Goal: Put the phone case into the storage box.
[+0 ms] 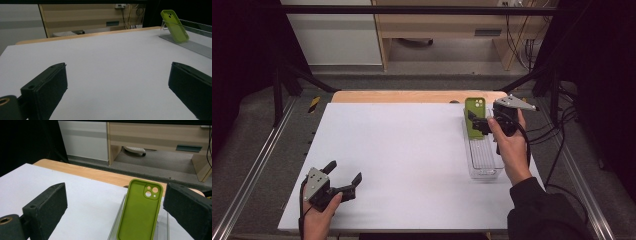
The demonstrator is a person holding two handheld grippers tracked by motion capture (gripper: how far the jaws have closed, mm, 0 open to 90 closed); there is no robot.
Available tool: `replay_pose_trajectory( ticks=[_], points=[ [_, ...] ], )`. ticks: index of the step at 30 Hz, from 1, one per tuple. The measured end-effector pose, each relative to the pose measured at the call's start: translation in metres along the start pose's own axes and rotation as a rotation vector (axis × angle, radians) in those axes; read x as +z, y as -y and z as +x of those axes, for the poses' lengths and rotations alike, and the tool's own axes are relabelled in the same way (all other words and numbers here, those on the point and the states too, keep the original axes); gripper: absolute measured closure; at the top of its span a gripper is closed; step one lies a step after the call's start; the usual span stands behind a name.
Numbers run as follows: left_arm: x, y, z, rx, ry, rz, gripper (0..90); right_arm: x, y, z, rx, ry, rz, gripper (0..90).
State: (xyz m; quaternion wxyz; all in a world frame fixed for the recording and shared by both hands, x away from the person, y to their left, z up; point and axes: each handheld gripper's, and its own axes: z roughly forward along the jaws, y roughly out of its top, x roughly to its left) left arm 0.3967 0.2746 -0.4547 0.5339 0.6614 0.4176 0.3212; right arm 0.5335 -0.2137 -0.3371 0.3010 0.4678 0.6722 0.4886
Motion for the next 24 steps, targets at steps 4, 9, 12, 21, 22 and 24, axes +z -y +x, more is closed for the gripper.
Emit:
replay_pose_trajectory(
  ticks=[4, 9, 12, 21, 22, 24],
  points=[
    [0.0, 0.0, 0.001, 0.002, -0.001, 0.001, 1.6, -0.004, -0.001, 0.001, 0.0, -0.004, -0.004, 5.4],
    [-0.001, 0.0, 0.002, 0.002, -0.003, 0.001, 1.5, -0.008, -0.001, 0.002, -0.003, -0.012, -0.008, 5.2],
    [-0.001, 0.0, 0.002, 0.003, -0.003, 0.0, 1.5, -0.01, -0.001, 0.002, -0.004, -0.016, -0.011, 5.1],
    [-0.001, 0.0, 0.002, 0.001, -0.004, -0.001, 1.5, -0.018, 0.001, 0.001, -0.007, -0.029, -0.022, 4.6],
    [-0.001, 0.0, 0.002, 0.0, -0.004, -0.001, 1.5, -0.019, 0.002, 0.001, -0.005, -0.028, -0.022, 4.6],
    [-0.002, 0.0, 0.003, -0.001, -0.006, -0.002, 1.5, -0.02, 0.003, 0.0, -0.008, -0.027, -0.023, 4.6]
  ],
)
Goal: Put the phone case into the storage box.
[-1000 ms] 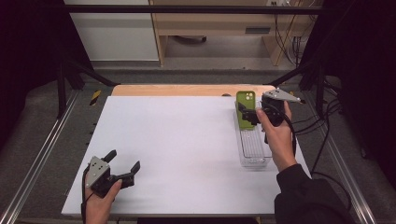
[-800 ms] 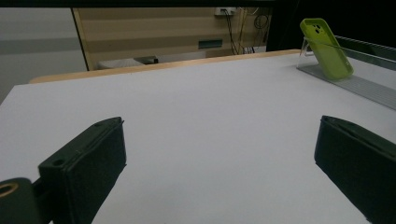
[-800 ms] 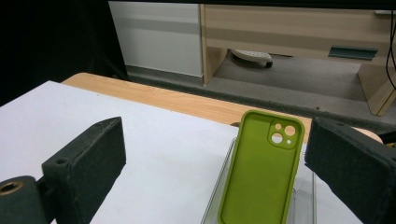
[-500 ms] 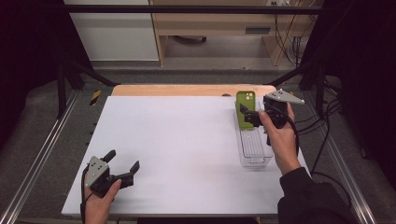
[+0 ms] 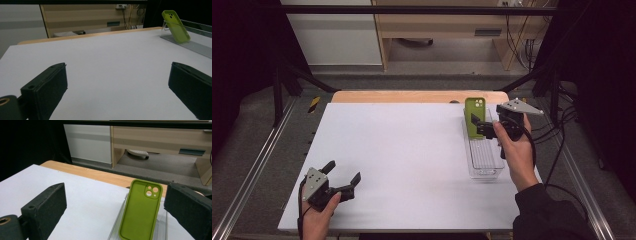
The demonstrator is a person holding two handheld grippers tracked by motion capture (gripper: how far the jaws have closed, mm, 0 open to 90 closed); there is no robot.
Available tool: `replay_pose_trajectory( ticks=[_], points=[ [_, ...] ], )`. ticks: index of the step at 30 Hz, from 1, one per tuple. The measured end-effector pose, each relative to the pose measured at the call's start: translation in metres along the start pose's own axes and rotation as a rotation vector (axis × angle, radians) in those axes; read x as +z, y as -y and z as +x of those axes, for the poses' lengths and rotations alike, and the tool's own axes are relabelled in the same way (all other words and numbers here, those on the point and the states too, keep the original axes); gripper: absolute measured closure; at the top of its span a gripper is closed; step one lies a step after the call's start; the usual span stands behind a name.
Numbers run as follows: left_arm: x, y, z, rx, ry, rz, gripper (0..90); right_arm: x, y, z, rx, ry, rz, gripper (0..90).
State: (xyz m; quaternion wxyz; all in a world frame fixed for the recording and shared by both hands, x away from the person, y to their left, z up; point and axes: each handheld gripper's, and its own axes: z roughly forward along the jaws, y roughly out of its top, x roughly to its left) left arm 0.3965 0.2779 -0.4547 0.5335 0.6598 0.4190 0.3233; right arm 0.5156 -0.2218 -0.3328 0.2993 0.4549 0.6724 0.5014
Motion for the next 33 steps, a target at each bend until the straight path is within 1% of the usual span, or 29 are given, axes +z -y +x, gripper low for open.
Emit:
replay_pose_trajectory(
  ticks=[12, 24, 33],
  points=[
    [-0.001, 0.0, 0.002, -0.006, -0.007, -0.004, 1.6, -0.012, 0.004, -0.007, 0.01, 0.006, -0.011, 4.7],
    [-0.001, 0.0, 0.002, -0.002, -0.009, -0.001, 1.5, -0.024, 0.008, -0.012, 0.014, 0.012, -0.006, 4.8],
    [-0.002, 0.0, 0.003, -0.006, -0.01, -0.002, 1.5, -0.035, 0.01, -0.014, 0.018, 0.004, -0.027, 4.6]
  ],
)
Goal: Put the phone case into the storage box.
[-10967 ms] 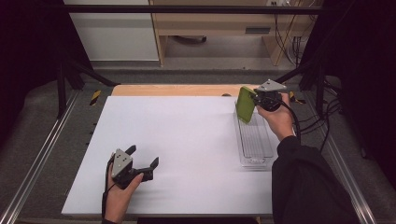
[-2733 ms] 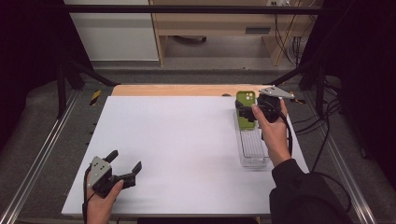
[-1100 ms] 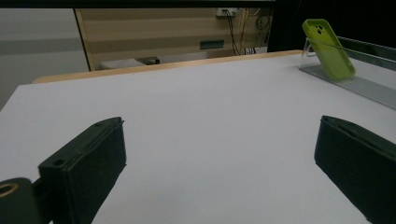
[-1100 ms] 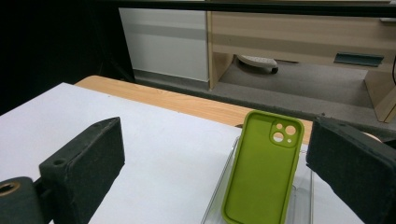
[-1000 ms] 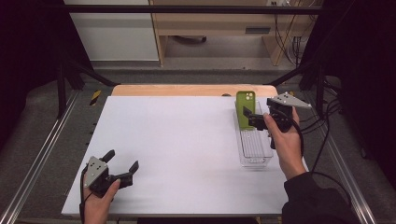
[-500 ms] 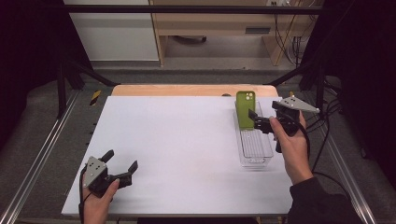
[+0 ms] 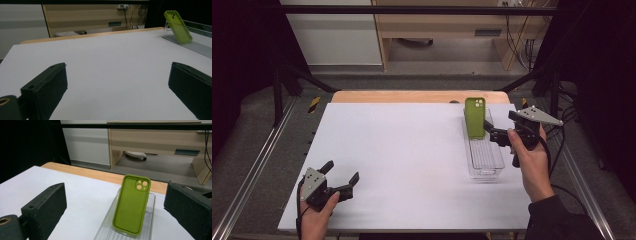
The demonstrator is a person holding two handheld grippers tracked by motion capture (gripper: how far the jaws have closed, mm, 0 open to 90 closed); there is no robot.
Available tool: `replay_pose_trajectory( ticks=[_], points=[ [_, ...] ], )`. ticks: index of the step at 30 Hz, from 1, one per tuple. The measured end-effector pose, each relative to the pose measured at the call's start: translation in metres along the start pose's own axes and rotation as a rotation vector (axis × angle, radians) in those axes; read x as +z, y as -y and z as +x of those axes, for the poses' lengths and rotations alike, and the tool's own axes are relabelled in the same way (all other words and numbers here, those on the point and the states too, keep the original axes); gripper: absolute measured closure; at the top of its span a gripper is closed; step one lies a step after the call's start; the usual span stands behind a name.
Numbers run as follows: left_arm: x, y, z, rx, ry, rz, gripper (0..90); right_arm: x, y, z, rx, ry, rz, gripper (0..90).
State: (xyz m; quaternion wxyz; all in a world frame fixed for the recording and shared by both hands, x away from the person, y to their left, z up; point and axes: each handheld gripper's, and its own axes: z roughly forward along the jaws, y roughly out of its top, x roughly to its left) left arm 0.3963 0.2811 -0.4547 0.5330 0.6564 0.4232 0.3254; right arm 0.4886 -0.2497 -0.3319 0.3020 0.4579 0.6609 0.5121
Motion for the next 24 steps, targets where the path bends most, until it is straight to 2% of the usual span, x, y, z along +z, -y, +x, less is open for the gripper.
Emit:
replay_pose_trajectory(
  ticks=[7, 11, 24],
  points=[
    [0.001, 0.0, -0.002, 0.01, 0.005, 0.003, 1.5, -0.009, -0.001, 0.002, 0.0, -0.003, -0.021, 4.6],
    [-0.001, 0.0, 0.0, 0.001, 0.0, -0.001, 1.5, -0.016, 0.002, 0.004, -0.01, -0.008, -0.036, 4.1],
    [-0.002, 0.0, 0.001, -0.002, 0.0, -0.005, 1.5, -0.036, 0.015, -0.001, -0.054, 0.006, -0.164, 3.4]
  ],
)
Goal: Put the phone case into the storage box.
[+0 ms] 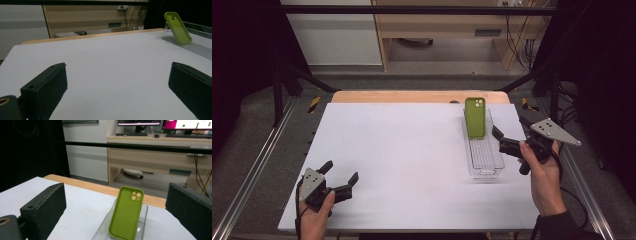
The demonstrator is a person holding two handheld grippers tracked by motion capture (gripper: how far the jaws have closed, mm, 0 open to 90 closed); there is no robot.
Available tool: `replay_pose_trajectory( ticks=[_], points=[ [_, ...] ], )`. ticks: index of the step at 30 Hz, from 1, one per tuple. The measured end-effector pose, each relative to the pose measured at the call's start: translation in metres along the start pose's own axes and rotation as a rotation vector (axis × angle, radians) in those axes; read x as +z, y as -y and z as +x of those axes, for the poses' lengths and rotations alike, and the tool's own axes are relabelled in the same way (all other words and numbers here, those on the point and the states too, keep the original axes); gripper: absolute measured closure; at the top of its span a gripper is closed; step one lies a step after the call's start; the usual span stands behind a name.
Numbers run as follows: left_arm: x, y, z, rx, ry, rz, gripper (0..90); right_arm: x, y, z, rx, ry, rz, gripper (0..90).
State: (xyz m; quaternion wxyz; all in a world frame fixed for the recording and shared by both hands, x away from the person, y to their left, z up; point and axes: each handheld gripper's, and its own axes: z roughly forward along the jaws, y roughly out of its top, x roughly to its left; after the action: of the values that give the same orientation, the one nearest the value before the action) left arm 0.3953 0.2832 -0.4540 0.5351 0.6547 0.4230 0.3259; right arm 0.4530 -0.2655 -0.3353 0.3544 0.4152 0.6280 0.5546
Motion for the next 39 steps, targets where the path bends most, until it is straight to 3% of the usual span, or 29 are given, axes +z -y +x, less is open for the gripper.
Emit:
replay_pose_trajectory(
  ticks=[5, 15, 28, 39],
  points=[
    [-0.001, 0.0, 0.0, 0.0, -0.001, -0.003, 1.4, -0.006, 0.008, -0.003, -0.033, -0.005, -0.043, 2.7],
    [-0.002, 0.0, 0.0, 0.007, 0.005, -0.01, 1.3, -0.019, 0.029, -0.009, -0.054, -0.027, -0.089, 2.2],
    [-0.005, -0.001, 0.002, 0.016, 0.021, -0.049, 1.4, -0.037, 0.06, -0.019, -0.031, -0.027, -0.082, 2.2],
    [-0.011, -0.001, 0.006, 0.016, 0.018, -0.073, 1.6, -0.045, 0.084, -0.018, -0.024, -0.046, -0.064, 2.4]
  ],
)
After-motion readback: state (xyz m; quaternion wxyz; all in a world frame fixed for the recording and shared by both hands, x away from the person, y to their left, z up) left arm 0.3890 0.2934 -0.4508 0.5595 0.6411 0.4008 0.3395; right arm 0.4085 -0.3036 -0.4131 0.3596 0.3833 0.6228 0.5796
